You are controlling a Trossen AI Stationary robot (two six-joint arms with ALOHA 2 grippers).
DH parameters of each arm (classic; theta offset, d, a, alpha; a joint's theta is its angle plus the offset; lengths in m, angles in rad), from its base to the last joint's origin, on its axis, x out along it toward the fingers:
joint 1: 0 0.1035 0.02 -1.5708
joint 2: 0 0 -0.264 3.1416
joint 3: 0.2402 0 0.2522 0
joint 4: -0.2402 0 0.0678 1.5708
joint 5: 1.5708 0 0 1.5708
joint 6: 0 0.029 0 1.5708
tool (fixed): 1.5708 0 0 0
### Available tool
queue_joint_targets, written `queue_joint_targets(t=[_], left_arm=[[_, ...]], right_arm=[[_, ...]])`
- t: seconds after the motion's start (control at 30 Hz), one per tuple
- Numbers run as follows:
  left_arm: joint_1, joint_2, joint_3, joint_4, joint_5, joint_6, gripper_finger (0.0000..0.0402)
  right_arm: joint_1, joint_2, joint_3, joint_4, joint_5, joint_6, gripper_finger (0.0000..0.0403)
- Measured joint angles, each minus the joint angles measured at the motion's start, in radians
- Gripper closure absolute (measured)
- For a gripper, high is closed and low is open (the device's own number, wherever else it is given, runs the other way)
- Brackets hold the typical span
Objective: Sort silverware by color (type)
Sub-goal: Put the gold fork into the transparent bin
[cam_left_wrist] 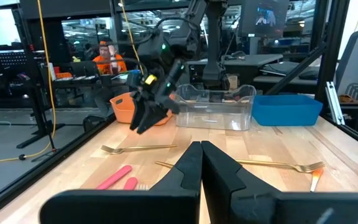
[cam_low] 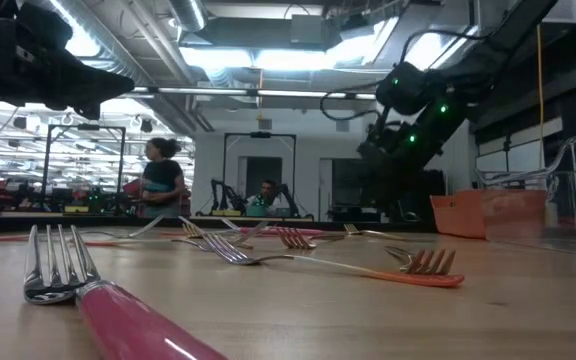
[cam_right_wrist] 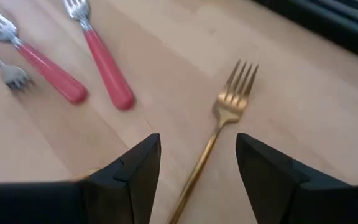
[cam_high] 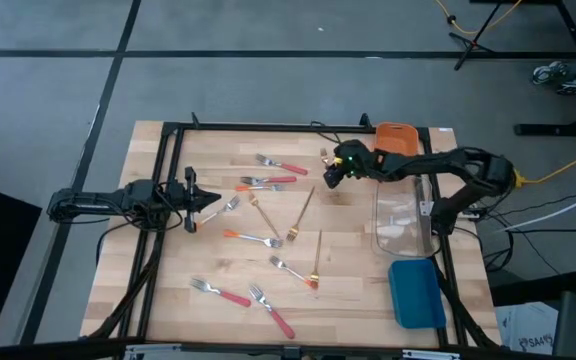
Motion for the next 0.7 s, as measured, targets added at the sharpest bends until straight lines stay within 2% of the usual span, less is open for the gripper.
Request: queue_joint_targets(t=[0.43, 0.7], left_arm=[[0.000, 0.000, 0.000, 0.000, 0.000, 0.000, 0.0401], [0.000, 0.000, 0.000, 0.000, 0.000, 0.000, 0.0401]], right_arm=[[0.000, 0.141, 0.000, 0.047, 0.006, -0.002, 0.0201], [0.001, 0.169, 0.002, 0.054, 0.013, -0.005, 0.0201]])
